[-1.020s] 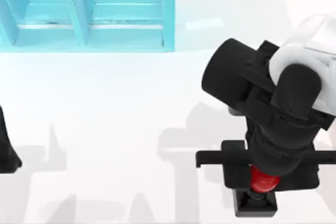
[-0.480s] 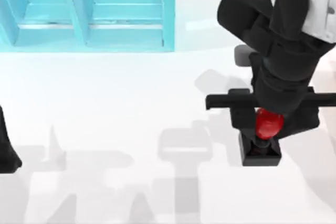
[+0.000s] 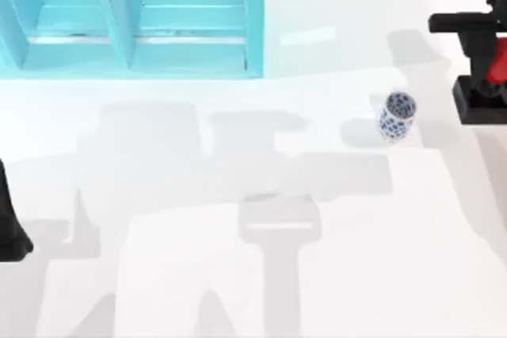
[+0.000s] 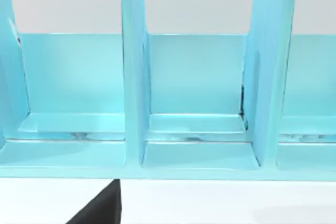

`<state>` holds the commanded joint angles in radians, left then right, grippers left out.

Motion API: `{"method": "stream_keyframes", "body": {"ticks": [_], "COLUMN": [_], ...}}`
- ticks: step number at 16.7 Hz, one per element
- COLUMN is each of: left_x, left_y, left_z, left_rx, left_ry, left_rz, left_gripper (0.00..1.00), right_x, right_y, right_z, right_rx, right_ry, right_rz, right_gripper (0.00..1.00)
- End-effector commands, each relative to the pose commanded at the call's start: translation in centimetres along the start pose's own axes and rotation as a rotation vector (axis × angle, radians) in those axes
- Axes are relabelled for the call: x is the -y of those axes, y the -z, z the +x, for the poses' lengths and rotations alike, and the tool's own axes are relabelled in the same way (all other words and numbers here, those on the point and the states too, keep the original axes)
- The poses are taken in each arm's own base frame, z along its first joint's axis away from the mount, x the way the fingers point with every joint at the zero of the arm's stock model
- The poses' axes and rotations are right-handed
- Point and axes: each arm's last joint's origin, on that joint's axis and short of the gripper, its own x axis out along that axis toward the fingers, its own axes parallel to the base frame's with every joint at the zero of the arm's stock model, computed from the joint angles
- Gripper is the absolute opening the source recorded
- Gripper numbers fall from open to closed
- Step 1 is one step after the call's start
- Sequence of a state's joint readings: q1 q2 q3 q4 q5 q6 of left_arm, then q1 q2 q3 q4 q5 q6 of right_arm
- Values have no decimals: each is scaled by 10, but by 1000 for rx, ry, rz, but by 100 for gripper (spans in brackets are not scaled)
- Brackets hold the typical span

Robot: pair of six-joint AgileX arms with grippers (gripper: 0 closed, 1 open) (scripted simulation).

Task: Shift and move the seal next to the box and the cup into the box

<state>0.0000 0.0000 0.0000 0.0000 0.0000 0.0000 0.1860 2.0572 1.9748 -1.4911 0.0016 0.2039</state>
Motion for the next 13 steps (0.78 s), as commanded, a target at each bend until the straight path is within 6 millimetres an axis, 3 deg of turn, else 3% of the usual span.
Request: {"method": "stream_keyframes", "body": {"ticks": [2,8,13], "left_x": [0,0,0], "left_y": [0,0,0], "left_z": [0,0,0], "left_rx": [0,0,0], "left_ry": [0,0,0], "left_rz": [0,0,0], "left_gripper": [100,100,100], "right_x": [13,13,14], "right_y": [-8,-9,-10], "right_z": [1,5,49], "right_rx": [-2,1,-3], "right_ry": [-2,-1,-1], "right_rz": [0,-3,0], "right_gripper": [0,0,0]}}
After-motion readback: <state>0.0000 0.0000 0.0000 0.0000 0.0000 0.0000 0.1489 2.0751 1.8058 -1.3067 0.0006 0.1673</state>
